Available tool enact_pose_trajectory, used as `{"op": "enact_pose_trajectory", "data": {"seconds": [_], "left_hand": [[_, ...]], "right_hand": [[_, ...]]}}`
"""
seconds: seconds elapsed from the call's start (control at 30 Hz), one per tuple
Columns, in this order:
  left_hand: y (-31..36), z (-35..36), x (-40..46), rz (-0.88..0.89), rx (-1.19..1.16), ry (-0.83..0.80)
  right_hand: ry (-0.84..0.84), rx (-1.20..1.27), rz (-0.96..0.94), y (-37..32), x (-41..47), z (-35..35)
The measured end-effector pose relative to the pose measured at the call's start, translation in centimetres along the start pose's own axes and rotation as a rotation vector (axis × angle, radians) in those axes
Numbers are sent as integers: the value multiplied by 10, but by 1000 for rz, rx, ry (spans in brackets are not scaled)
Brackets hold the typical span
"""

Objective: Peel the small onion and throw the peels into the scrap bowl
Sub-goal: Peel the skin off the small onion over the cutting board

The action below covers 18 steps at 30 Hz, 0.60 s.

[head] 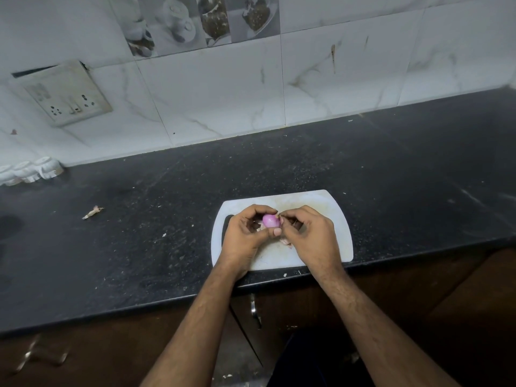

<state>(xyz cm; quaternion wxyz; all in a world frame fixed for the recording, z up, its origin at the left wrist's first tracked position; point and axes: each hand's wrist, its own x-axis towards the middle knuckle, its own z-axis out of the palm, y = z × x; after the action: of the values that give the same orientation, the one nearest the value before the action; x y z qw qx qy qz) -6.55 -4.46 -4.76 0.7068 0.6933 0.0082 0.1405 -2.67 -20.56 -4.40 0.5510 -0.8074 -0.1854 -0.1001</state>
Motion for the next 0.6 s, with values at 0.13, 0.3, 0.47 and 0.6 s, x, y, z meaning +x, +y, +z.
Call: {"op": "enact_pose_trajectory", "data": {"seconds": [0.13,0.3,0.47,0.6], "left_hand": [[0,0,0,-16,-20,9],[3,-1,-2,-29,-57,8],[4,-2,-2,-34,-94,20],[5,0,-2,-72,-120,56]], "right_hand": [[22,-20,7,-2,0,1],[45,-79,19,-3,-1,0],[53,-118,4,-4,-1,0],[39,-150,10,-5,-1,0]]}}
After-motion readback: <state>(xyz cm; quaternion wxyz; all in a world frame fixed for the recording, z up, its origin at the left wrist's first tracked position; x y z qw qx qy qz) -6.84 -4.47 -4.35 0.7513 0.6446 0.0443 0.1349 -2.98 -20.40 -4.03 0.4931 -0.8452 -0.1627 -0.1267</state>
